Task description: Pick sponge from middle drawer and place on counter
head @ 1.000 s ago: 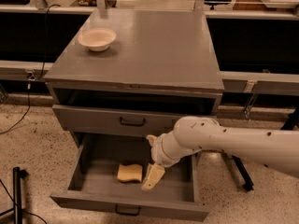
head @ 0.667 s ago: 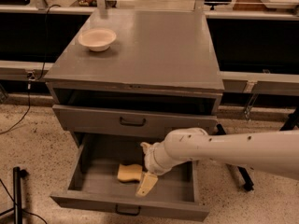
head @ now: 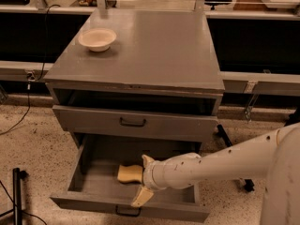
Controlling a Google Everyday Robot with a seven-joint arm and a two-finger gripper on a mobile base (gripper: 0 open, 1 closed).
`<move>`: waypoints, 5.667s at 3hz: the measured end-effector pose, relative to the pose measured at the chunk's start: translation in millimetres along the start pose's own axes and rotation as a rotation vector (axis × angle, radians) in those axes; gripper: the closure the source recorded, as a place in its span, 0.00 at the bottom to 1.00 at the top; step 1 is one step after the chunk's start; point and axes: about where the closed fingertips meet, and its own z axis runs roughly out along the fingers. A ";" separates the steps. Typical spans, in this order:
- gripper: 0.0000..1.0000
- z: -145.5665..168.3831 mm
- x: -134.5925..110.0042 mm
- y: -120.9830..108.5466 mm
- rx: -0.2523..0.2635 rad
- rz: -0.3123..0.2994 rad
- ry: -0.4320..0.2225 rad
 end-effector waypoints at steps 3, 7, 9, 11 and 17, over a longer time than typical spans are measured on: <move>0.00 44.3 -23.3 -35.4 0.042 0.028 -0.168; 0.13 95.1 14.4 -83.2 -0.128 0.091 -0.238; 0.00 108.3 30.0 -61.9 -0.173 0.134 -0.235; 0.21 134.5 52.2 -40.6 -0.223 0.143 -0.239; 1.00 -64.7 -87.0 -100.0 -0.313 0.014 -0.608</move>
Offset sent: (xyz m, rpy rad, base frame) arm 0.0589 0.0400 -0.0254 0.1849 -0.0513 -0.0188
